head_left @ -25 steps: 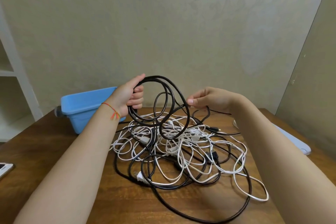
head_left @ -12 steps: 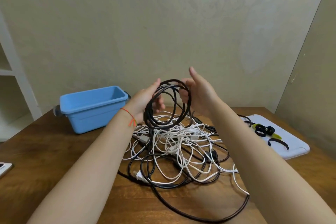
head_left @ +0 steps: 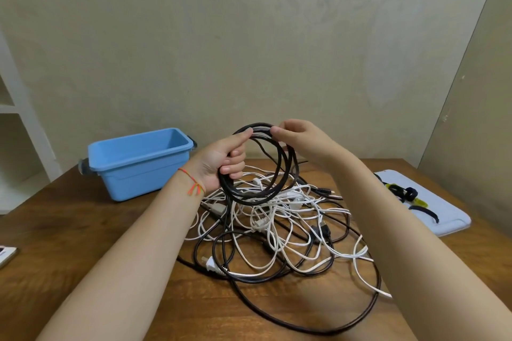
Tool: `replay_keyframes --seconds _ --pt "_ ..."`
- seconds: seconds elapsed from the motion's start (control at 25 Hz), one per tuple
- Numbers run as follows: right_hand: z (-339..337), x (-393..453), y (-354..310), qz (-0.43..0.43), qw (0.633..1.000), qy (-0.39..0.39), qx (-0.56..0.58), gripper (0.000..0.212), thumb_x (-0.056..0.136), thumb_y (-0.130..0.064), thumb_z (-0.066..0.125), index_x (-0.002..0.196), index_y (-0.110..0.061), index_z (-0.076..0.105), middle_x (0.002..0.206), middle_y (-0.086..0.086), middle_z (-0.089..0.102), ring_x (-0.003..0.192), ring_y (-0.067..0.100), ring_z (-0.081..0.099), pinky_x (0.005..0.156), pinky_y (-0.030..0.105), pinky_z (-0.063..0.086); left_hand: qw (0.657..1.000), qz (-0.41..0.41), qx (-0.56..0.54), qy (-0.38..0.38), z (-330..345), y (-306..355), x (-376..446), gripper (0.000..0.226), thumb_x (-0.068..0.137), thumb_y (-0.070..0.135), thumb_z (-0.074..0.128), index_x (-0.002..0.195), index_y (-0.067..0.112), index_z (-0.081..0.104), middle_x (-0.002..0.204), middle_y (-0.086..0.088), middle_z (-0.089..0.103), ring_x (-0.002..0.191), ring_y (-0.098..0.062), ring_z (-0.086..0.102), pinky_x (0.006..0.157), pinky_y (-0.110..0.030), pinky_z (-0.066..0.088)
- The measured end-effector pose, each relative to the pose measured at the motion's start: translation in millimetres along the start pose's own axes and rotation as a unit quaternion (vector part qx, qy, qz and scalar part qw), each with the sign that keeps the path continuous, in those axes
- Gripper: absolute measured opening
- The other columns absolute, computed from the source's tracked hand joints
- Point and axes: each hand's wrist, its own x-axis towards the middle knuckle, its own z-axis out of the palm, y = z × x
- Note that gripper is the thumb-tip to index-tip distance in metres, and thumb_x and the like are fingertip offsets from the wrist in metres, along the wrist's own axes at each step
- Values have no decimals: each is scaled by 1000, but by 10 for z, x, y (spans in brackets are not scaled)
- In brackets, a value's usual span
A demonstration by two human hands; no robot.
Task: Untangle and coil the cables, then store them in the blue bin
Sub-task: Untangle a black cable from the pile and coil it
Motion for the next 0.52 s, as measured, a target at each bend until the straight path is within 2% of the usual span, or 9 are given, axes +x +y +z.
replay_keyframes --seconds 0.08,0.12,0.2,0.28,0.36,0.44,0.52 --pt "-19 -7 -10 11 997 -70 26 42 90 -45 67 117 -14 56 111 9 68 99 13 66 89 34 53 1000 6 18 1 -9 -12 -1 56 84 51 59 45 20 34 36 6 21 30 -7 22 41 -21 22" --pt "6 -14 -13 18 996 -81 45 52 86 -44 72 123 -15 51 111 5 67 100 15 68 89 34 55 1000 12 17 -6 -9 -2 -8 59 85 53 57 43 20 33 35 6 20 29 -7 21 42 -22 18" --pt "104 -16 19 19 992 -56 113 55 84 -34 77 125 -12 47 91 1 69 81 18 71 79 34 57 999 39 -27 -17 8 42 -11 63 88 54 55 40 20 31 33 5 20 27 -6 20 42 -24 14" --pt "206 -8 44 -5 980 -25 198 34 88 -23 74 111 -6 56 64 -1 58 59 21 60 67 36 52 991 85 -102 17 32 59 10 65 89 54 55 39 20 30 33 6 20 26 -6 20 40 -22 15" --pt "277 4 29 -21 968 -17 248 17 92 -22 69 94 -8 61 62 3 58 60 22 58 69 37 50 973 138 -166 74 76 -6 58 66 91 56 54 40 21 30 34 6 20 28 -7 20 38 -20 21" --pt "329 14 -14 -9 956 -24 292 23 95 -29 64 82 -11 57 61 6 60 62 23 61 71 36 52 959 163 -210 97 90 -106 92 65 93 58 51 44 21 31 36 6 22 30 -7 21 39 -21 26" --pt "328 15 -53 6 949 -25 315 40 98 -41 56 69 -15 46 50 4 44 45 20 48 54 31 44 965 142 -207 74 39 -165 82 60 93 58 50 47 21 36 39 7 25 33 -7 25 43 -21 31"
